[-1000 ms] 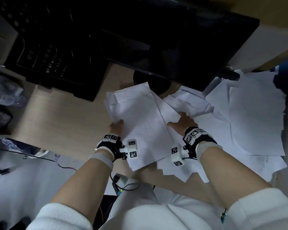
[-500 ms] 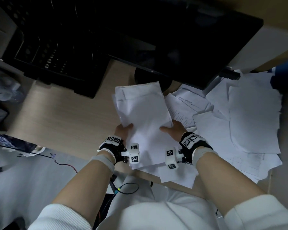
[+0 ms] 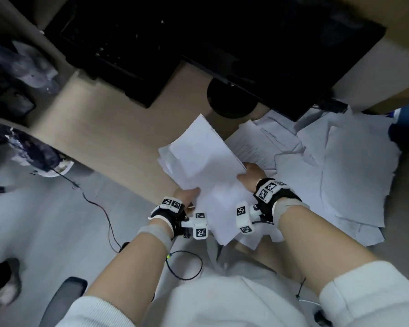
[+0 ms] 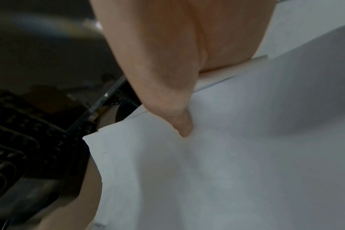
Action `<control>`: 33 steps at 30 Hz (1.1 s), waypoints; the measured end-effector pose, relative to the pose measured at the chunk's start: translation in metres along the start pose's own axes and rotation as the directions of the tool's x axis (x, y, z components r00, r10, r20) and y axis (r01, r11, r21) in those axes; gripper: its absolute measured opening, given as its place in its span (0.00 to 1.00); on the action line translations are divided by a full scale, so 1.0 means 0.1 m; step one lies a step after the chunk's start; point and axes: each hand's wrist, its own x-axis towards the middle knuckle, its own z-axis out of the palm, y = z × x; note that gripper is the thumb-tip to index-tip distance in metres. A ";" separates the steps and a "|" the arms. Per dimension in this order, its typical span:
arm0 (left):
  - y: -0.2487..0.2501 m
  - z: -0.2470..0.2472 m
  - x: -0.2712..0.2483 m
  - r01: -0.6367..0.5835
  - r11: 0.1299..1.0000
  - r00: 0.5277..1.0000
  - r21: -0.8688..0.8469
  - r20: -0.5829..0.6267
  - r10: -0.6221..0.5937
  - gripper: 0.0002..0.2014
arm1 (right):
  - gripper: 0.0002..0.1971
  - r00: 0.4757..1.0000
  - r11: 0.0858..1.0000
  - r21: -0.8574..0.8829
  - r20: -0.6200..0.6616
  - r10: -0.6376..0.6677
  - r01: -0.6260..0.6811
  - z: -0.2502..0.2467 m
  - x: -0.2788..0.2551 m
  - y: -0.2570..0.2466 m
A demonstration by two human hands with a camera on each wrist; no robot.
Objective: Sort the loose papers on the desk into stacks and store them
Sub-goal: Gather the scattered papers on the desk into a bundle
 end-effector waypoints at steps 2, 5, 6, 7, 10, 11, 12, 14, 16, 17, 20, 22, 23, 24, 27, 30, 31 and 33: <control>-0.21 0.07 -0.04 0.023 0.994 0.999 -0.107 0.036 -0.019 0.11 | 0.20 1.000 0.998 -0.059 0.029 -0.013 0.014 0.09 -0.04 0.09; -0.56 0.19 -0.04 0.067 0.977 0.998 -0.201 0.014 -0.066 0.11 | 0.23 0.998 0.991 -0.122 0.047 -0.047 0.053 0.20 -0.13 0.25; -0.67 0.22 -0.06 0.089 0.970 0.996 -0.228 0.006 -0.090 0.10 | 0.22 0.997 0.989 -0.137 0.054 -0.057 0.064 0.22 -0.17 0.28; -0.76 0.26 -0.09 0.105 0.962 0.994 -0.252 0.002 -0.108 0.10 | 0.22 0.996 0.985 -0.154 0.063 -0.065 0.074 0.26 -0.20 0.33; -1.01 0.34 -0.09 0.120 0.953 0.992 -0.279 0.007 -0.123 0.11 | 0.20 0.991 0.967 -0.231 0.099 -0.086 0.107 0.39 -0.27 0.45; -1.06 0.36 -0.05 0.113 0.953 0.993 -0.280 0.007 -0.116 0.14 | 0.21 0.990 0.963 -0.241 0.098 -0.098 0.119 0.44 -0.26 0.49; -1.12 0.38 0.02 0.108 0.955 0.994 -0.275 0.008 -0.110 0.18 | 0.21 0.990 0.960 -0.248 0.089 -0.112 0.131 0.47 -0.28 0.51; -1.25 0.41 0.19 0.073 0.951 0.997 -0.302 -0.011 -0.080 0.24 | 0.19 0.990 0.955 -0.261 0.057 -0.132 0.142 0.52 -0.28 0.51; -1.25 0.41 0.17 0.053 0.950 0.997 -0.309 -0.038 -0.068 0.24 | 0.18 0.990 0.952 -0.272 0.044 -0.134 0.141 0.54 -0.24 0.50; -1.17 0.36 -0.03 0.052 0.952 0.996 -0.302 -0.048 -0.070 0.24 | 0.17 0.989 0.951 -0.271 0.041 -0.141 0.147 0.57 -0.21 0.49; -1.15 0.20 -0.08 0.065 0.974 0.985 -0.217 -0.144 -0.098 0.17 | 0.16 0.982 0.958 -0.220 0.072 -0.173 0.184 0.66 -0.19 0.39; -1.24 0.12 0.13 0.041 0.944 0.979 -0.327 -0.176 -0.103 0.25 | 0.17 0.975 0.965 -0.158 0.113 -0.194 0.210 0.71 -0.20 0.28; -1.29 0.09 0.24 0.009 0.932 0.974 -0.362 -0.207 -0.090 0.33 | 0.16 0.970 0.970 -0.101 0.134 -0.205 0.219 0.72 -0.20 0.23; -1.31 0.06 0.29 -0.006 0.917 0.972 -0.400 -0.219 -0.089 0.36 | 0.16 0.964 0.974 -0.035 0.155 -0.216 0.224 0.73 -0.19 0.18; -1.14 -0.05 0.12 -0.056 0.913 0.945 -0.403 -0.318 -0.082 0.19 | 0.11 0.957 0.972 0.037 0.170 -0.234 0.231 0.69 -0.16 0.09; -1.01 -0.17 0.13 -0.161 0.925 0.913 -0.344 -0.408 0.007 0.23 | 0.07 0.951 0.931 -0.217 -0.025 -0.307 0.295 0.58 -0.10 0.06; -0.96 -0.22 0.15 -0.195 0.923 0.905 -0.332 -0.424 0.039 0.22 | 0.08 0.942 0.900 -0.326 -0.070 -0.328 0.289 0.53 -0.08 0.06; -0.84 -0.31 0.18 -0.214 0.931 0.910 -0.295 -0.406 0.080 0.15 | 0.18 0.957 0.886 -0.413 -0.098 -0.274 0.211 0.43 -0.04 0.04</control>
